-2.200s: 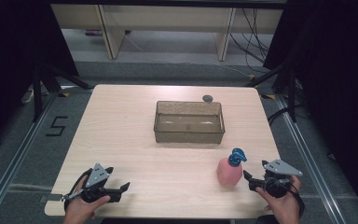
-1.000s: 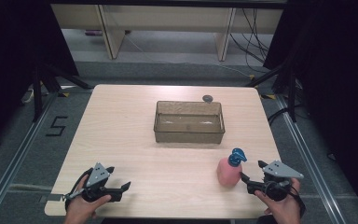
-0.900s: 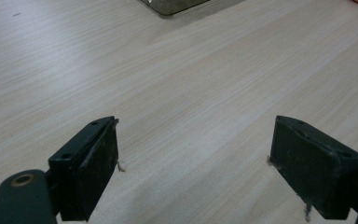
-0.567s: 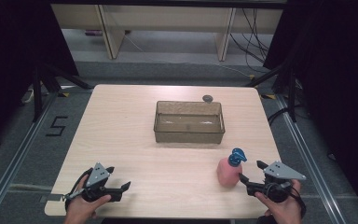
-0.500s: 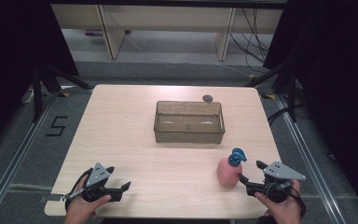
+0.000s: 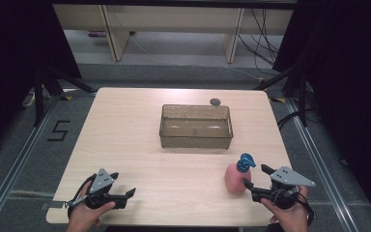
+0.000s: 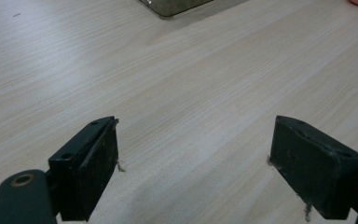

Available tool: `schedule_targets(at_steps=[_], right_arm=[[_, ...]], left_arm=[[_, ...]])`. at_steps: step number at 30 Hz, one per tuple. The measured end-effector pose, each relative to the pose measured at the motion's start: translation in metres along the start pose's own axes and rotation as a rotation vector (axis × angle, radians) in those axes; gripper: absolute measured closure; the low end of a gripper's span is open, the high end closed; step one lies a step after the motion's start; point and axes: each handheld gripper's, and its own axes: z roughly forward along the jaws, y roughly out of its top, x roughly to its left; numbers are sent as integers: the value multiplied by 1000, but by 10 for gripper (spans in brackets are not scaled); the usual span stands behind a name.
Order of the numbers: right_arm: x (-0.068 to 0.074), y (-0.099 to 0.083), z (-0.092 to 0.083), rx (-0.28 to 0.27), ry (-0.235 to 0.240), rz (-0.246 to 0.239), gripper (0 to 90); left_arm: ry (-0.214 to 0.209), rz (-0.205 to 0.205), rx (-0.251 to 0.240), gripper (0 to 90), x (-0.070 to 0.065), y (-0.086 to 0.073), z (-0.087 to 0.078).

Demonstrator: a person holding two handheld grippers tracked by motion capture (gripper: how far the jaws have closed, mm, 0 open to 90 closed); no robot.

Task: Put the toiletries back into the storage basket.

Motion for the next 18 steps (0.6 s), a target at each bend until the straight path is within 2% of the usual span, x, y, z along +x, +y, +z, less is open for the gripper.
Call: schedule_targets(at_steps=[3,4,5,6,7,9,10,11,12,13,14,16,17,18], right_arm=[[0,2,1,-15,7,7,204],[1,2,3,-31,12,11,204],[1,3,3,-30,8,12,203],[1,3,3,-30,8,12,203],[0,4,5,-33,5,14,195],[-1,5,6,-35,8,9,192],[2,7,7,-36,17,43,189],[2,7,7,-36,17,43,189],[-1,8,8,-44,13,5,182],[-1,10,11,-45,21,15,174],[-2,11,12,-53,20,0,174],[-1,12,14,-60,18,6,174],[-1,13,14,-55,27,34,173],[-1,13,14,-55,27,34,173]], left_arm=[[-6,-4,-17,148,-1,0,0],[-5,-1,-13,148,-1,0,0],[-3,18,3,148,1,0,-1],[-3,18,3,149,1,0,-1],[-6,2,-21,149,-1,-1,1],[-5,3,-18,149,-1,-1,0],[-4,8,-16,149,-1,0,0],[1,10,-12,149,-2,0,-1],[-3,10,-17,148,-2,0,-1],[-8,16,-19,148,-2,0,-1],[-9,13,-18,149,-2,0,-1],[-3,9,-13,149,-3,0,-1],[-4,8,-13,148,-3,0,-1],[-12,10,-23,148,-3,0,0]])
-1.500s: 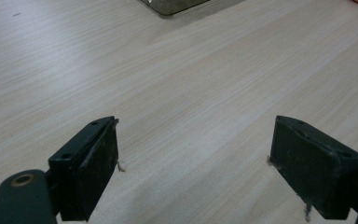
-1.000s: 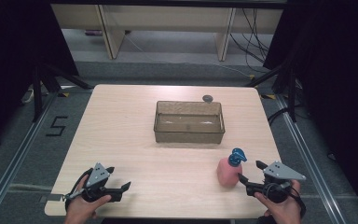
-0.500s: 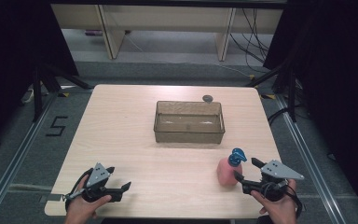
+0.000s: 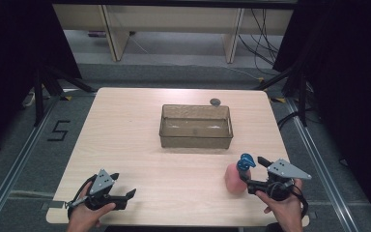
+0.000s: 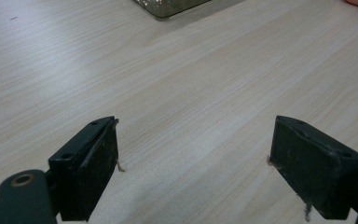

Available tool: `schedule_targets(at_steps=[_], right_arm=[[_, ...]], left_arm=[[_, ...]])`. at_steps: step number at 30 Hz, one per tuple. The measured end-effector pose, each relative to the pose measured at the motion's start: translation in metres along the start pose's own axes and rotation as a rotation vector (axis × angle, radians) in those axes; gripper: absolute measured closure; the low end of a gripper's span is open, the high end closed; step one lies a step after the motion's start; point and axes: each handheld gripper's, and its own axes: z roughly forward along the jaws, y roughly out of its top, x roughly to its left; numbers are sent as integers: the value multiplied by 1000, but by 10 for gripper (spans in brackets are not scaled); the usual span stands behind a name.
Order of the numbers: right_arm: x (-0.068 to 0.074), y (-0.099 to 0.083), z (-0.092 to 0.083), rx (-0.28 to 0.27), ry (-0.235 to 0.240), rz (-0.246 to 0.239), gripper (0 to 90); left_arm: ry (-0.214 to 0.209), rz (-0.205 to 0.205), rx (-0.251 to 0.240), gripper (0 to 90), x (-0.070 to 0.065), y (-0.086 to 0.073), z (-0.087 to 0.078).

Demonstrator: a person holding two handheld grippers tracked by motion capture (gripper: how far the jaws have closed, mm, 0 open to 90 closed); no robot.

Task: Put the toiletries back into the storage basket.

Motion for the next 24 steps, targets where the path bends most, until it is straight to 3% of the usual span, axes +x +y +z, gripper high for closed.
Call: schedule_targets(at_steps=[2,3,5,6,8,10,11,12,13,14,16,18,19,24], right_arm=[[-1,1,3,-9,-6,0,173],[-4,1,5,-14,-8,-29,173],[-2,0,8,-7,8,18,176],[-2,0,8,-7,8,18,176],[-3,1,14,-18,22,-20,200],[-2,1,17,-14,32,-20,218],[-2,1,21,-21,44,-41,271],[-2,1,21,-21,44,-41,271],[1,2,23,-10,61,-21,334],[0,2,25,-27,60,-43,374],[0,2,26,-25,61,-43,398],[2,0,27,-39,71,-7,475],[0,0,26,-34,79,-16,497],[-1,-3,27,-34,62,-22,507]], left_arm=[[2,3,5,148,0,0,0],[2,4,8,149,0,0,0],[4,8,9,148,0,0,-1],[7,7,12,148,1,0,-1],[6,4,8,149,1,0,0],[3,7,10,149,1,0,0],[-1,-3,-2,148,0,0,0],[-1,-3,-2,149,0,0,0],[4,1,9,149,0,0,0],[4,2,8,148,0,0,0],[1,0,1,149,0,0,0],[8,1,8,149,0,1,-1],[0,-3,-2,149,0,0,0],[-1,0,-2,149,-1,0,0]])
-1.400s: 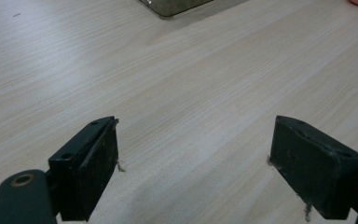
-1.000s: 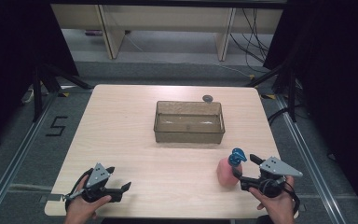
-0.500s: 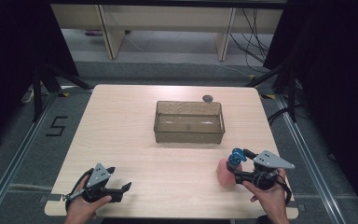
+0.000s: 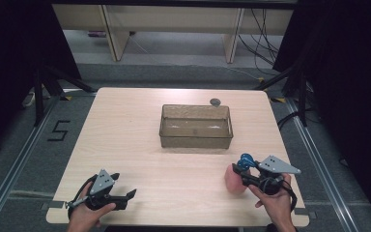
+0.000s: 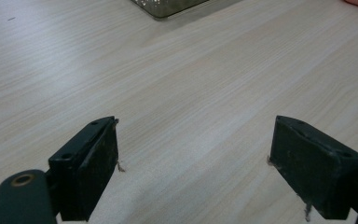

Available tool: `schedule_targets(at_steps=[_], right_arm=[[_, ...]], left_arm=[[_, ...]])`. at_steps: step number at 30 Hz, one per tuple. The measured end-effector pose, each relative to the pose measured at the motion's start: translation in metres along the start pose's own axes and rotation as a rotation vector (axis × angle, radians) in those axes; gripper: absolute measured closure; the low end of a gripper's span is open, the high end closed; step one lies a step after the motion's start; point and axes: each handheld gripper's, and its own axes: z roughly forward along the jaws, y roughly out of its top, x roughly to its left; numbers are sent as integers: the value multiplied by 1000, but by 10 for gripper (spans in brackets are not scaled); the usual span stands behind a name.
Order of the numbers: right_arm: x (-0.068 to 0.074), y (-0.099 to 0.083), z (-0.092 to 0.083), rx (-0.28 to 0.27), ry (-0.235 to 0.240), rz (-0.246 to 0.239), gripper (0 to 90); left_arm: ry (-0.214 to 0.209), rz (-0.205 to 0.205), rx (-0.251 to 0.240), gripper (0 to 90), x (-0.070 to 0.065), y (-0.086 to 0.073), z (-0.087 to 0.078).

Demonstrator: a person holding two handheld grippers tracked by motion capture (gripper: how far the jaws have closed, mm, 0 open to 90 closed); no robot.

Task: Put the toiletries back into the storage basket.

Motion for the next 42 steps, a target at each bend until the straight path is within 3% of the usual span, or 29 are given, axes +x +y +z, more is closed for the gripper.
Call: schedule_targets(at_steps=[1,4,5,14,15,16,17,19,20,22,23,29,32,33,34,39,40,42], right_arm=[[0,0,0,-3,5,4,511],[3,0,0,-10,-1,-3,527],[5,2,-1,13,-21,-28,535],[9,8,0,11,-29,-15,537],[7,15,-1,-4,-30,-42,537],[7,17,-1,-5,-28,-33,537],[6,20,1,-27,-24,-45,537],[8,23,0,-25,-29,-18,537],[6,31,3,-35,-15,-46,537],[7,34,4,-39,-26,-38,537],[6,41,9,-49,-7,-61,537],[9,56,17,-31,1,-62,538],[7,67,23,-51,5,-76,538],[8,70,24,-49,24,-58,538],[5,78,26,-51,22,-84,537],[2,90,30,-63,20,-64,538],[1,92,30,-64,21,-63,537],[-4,101,34,-73,23,-61,537]], left_arm=[[5,21,12,149,2,0,-1],[4,2,11,148,0,0,0],[3,4,13,149,1,0,0],[7,-2,11,149,1,0,0],[7,5,18,149,2,0,-1],[7,11,17,149,2,0,-1],[13,-4,10,148,1,0,-1],[11,2,12,149,2,0,-1],[12,1,18,149,1,0,-2],[10,-3,16,149,1,0,-1],[4,2,8,149,2,0,-1],[10,0,6,149,2,0,-1],[7,-1,6,149,2,0,-1],[5,-2,4,149,2,0,-1],[12,-3,8,149,2,0,-1],[10,2,17,149,2,0,-2],[4,-3,-7,149,2,1,-1],[6,-1,-3,149,2,0,-2]])
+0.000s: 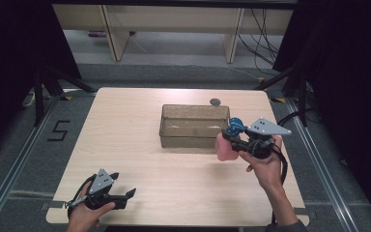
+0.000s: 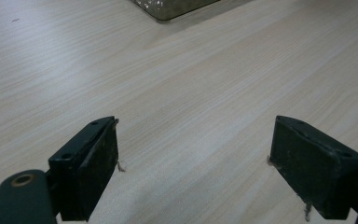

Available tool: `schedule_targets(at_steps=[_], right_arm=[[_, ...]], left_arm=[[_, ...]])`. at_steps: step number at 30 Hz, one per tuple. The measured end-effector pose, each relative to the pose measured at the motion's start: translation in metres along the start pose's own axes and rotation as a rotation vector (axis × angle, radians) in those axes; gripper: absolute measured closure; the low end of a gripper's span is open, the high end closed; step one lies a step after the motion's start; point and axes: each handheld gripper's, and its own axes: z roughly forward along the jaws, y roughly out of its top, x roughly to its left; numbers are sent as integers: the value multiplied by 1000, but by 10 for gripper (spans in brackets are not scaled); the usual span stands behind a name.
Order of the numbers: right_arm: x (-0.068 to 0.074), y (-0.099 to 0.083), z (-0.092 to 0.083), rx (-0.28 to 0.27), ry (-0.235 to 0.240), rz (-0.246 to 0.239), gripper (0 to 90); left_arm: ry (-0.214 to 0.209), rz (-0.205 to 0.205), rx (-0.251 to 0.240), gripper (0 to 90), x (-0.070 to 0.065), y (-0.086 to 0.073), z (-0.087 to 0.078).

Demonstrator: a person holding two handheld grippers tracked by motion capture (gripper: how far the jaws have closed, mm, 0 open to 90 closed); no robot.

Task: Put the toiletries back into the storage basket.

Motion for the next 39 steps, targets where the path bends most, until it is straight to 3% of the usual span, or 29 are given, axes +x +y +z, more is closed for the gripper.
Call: schedule_targets(at_steps=[2,9,12,14,30,39], right_arm=[[-4,5,1,-12,-21,-22,538],[-11,20,7,-26,-16,-12,538],[-14,24,10,-28,-36,-14,538],[-15,25,12,-34,-21,-4,538],[-36,41,35,-28,-59,-9,537],[-45,41,56,-2,-62,27,538]], left_arm=[[-1,-4,-1,149,0,0,0],[-2,-3,5,149,0,1,1],[0,-2,6,149,0,0,0],[-1,-2,5,149,1,0,0],[-4,-6,5,149,1,0,0],[-3,-10,8,149,1,0,1]])
